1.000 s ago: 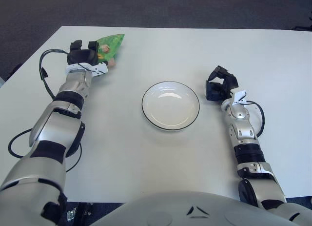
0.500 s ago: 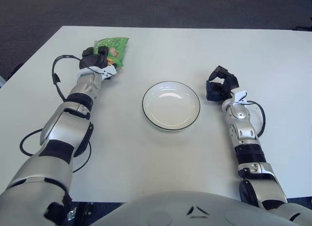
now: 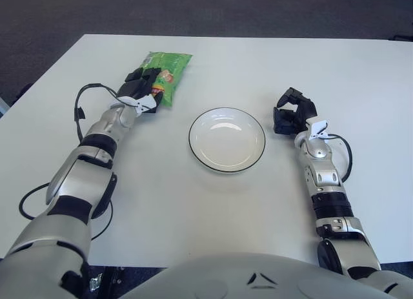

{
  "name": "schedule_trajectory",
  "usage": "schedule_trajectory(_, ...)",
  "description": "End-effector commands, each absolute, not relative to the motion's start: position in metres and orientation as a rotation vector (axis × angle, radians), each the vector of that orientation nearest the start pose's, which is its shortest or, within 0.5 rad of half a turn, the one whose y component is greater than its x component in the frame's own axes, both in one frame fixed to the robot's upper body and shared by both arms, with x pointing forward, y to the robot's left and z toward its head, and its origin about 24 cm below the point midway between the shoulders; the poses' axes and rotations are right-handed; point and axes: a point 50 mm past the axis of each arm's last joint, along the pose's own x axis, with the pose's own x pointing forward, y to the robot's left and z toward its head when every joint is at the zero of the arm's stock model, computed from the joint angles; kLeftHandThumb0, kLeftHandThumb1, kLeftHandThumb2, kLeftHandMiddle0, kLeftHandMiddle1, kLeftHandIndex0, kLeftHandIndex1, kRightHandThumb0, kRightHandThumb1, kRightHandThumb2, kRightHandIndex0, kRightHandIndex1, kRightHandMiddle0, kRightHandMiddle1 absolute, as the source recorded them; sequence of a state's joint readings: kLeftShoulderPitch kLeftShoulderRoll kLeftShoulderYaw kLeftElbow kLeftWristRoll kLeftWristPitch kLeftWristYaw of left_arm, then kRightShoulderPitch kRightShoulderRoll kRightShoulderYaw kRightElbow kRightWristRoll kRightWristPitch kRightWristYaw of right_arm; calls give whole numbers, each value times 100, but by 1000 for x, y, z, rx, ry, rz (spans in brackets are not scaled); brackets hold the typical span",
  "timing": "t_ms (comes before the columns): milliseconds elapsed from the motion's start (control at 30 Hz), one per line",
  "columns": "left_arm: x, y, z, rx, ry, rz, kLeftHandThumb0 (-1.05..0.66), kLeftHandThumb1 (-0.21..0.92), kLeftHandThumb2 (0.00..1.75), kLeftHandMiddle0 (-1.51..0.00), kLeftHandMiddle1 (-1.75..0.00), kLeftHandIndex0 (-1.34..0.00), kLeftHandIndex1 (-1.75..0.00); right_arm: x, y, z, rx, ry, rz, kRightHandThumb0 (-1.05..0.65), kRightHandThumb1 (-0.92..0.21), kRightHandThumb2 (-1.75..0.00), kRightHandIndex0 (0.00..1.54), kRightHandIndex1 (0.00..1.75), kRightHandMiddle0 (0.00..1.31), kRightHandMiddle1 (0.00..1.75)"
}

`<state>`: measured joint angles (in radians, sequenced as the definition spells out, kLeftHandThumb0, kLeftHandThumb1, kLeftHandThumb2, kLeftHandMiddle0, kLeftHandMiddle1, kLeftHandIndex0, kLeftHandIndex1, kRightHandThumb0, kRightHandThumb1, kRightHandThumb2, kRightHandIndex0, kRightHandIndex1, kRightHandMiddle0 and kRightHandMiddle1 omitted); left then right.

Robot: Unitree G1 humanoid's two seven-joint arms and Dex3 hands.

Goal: Put the snack into the plate.

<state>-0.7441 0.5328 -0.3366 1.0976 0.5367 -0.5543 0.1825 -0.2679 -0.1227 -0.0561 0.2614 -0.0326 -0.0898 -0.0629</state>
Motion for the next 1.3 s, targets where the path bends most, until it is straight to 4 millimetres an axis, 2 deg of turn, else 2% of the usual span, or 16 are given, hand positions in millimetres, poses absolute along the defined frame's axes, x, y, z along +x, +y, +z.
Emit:
schedule_trajectory(0,335,229,61,1131,-162,-368,-89,92,124,-12,-40,0,-84,277,-181,16,-162,104,-87,-50,-26,-139,133,175,66,175)
schedule_trajectory(200,316,226,59,1141,-223,-460,-84,92,118,-10,-58,0,-97,277,-180,18,-173,109,-88,-51,-24,-141,133,175,68,175)
schedule_trajectory(400,295,223,60,1188,-285,-532,-80,92,114,-19,-93,0,-120,277,-180,20,-173,115,-89,-52,-23,-142,133,175,69,175)
schedule_trajectory(533,274,227,64,1235,-303,-592,-81,92,114,-26,-104,-2,-130,277,-180,21,-176,116,-89,-52,-22,-143,133,175,69,175)
schedule_trajectory(733,255,224,71,1245,-315,-618,-82,92,114,-33,-111,-7,-134,277,-180,22,-181,120,-81,-52,-22,-143,134,175,70,175)
schedule_trajectory(900,249,222,75,1239,-349,-616,-82,92,113,-39,-113,-10,-134,278,-181,22,-185,121,-78,-52,-22,-144,134,175,70,175)
schedule_trajectory(1033,241,223,88,1253,-397,-607,-83,92,111,-46,-116,-13,-134,279,-181,22,-188,121,-78,-52,-22,-144,134,175,70,175)
schedule_trajectory(1267,236,219,100,1276,-403,-576,-82,92,107,-49,-117,-17,-134,280,-181,22,-194,119,-73,-52,-22,-144,134,175,70,175)
